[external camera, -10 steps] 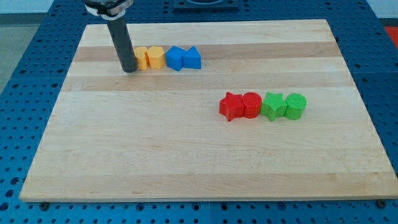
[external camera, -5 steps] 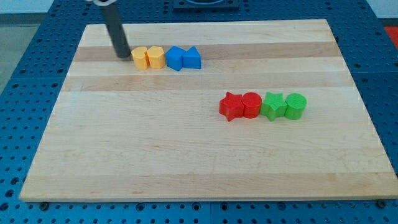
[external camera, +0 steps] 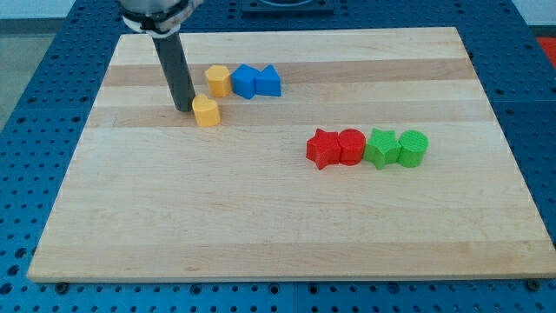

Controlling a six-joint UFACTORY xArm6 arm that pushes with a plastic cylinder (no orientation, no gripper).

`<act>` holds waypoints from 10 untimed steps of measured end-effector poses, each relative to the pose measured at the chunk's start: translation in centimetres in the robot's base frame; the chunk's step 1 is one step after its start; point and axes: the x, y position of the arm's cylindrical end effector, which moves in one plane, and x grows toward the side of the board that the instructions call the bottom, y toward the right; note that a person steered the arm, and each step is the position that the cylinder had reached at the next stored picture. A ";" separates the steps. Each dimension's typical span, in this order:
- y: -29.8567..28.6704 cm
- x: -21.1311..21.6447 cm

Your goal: Move the green circle along with green star slightly up and right a bit

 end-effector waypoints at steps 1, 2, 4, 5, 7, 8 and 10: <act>4.0 1.4; 8.3 3.7; 14.1 7.5; 12.5 6.1; 2.5 0.3; -2.7 -3.0; -0.8 -8.1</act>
